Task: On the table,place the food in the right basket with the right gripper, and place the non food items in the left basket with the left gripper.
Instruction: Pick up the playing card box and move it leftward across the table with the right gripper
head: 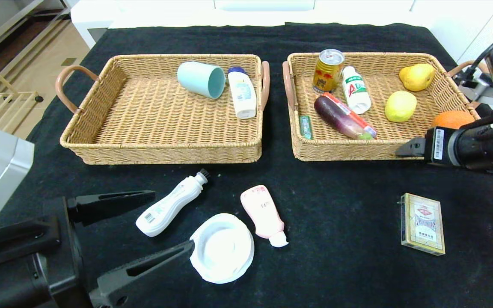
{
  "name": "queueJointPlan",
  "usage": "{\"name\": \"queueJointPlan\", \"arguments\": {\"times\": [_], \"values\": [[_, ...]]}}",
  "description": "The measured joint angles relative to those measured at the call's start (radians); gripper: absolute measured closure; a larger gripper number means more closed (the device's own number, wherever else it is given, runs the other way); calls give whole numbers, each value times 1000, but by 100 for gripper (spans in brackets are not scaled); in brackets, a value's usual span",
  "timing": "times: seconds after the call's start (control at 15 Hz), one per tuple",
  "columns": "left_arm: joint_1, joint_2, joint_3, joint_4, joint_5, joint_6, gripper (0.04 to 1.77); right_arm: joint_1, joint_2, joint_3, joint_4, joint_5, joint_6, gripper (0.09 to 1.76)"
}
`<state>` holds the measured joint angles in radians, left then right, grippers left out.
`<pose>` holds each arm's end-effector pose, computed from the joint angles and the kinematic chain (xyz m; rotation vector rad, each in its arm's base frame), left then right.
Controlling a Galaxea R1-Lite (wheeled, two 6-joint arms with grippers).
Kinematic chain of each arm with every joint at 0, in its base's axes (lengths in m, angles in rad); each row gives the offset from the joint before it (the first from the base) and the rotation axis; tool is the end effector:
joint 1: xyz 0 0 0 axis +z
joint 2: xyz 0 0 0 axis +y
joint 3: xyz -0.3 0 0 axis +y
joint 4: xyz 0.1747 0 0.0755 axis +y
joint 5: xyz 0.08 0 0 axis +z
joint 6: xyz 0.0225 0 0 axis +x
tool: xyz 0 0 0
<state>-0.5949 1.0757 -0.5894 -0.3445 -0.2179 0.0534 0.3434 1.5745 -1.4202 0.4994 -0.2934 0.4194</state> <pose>0.1200 -0.0871 0.2347 0.0777 0.1215 -0.8151 0.2526 0.0834 0.2860 0.2011 0.6173 -0.0821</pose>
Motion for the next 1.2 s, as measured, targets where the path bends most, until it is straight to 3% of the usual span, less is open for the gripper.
{"name": "queueJointPlan", "arguments": {"times": [0.47, 1.2], "values": [[0, 3, 3, 1, 0, 0, 9, -51, -50, 219, 1, -41, 19, 16], [-1, 4, 3, 2, 0, 0, 9, -32, -43, 300, -4, 71, 120, 15]]}}
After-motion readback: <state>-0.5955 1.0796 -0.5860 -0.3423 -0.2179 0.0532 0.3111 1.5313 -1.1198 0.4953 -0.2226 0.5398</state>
